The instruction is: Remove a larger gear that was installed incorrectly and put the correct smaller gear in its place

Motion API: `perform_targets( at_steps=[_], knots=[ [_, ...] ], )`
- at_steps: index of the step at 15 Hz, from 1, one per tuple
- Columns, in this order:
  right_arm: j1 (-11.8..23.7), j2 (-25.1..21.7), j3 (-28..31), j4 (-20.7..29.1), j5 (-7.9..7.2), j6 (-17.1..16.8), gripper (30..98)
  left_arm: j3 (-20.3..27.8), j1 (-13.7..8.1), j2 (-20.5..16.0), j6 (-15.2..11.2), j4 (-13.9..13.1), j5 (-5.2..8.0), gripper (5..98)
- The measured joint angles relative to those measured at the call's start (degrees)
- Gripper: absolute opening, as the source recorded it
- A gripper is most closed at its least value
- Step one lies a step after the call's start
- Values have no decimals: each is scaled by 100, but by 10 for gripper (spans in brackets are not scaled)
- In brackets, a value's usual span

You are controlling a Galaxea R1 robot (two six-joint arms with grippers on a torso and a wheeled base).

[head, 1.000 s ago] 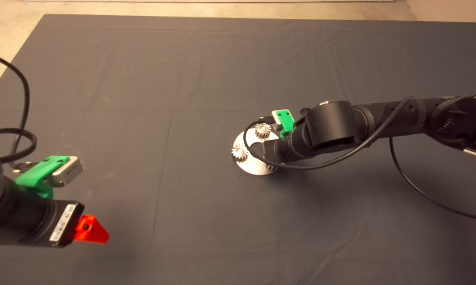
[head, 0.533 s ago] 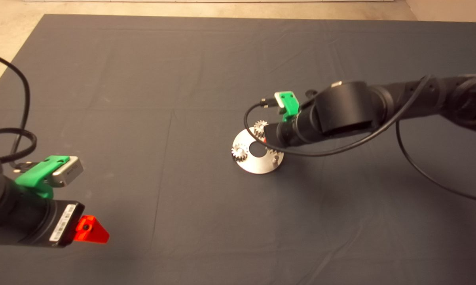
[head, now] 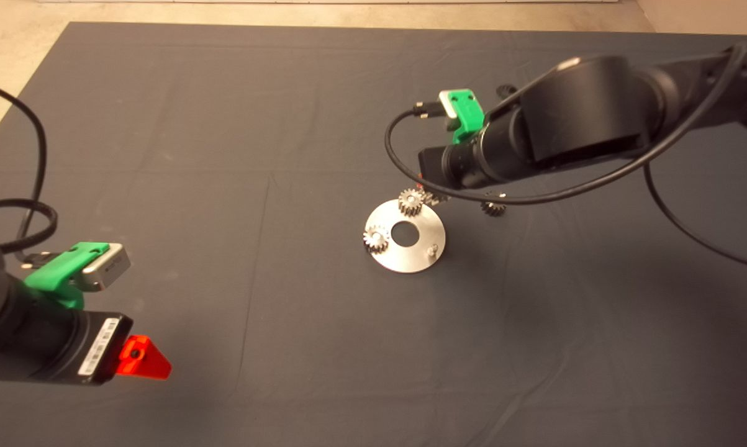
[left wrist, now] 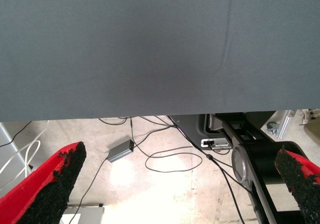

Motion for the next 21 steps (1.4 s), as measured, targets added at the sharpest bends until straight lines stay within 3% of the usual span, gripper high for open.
perform_targets(
  at_steps=[4,8,11,21],
  knots=[
    [64,-384,309,300,85,39,458,-34,0,13,26,1,2,982],
    [-76,-1116,457,664,-29,49,458,-106,1,16,67,4,0,982],
    [-185,-1588,939,871,16,60,458,-147,50,16,87,11,4,982],
    [-1150,-2510,1395,863,-5,61,458,-172,78,32,108,12,2,982]
  ],
)
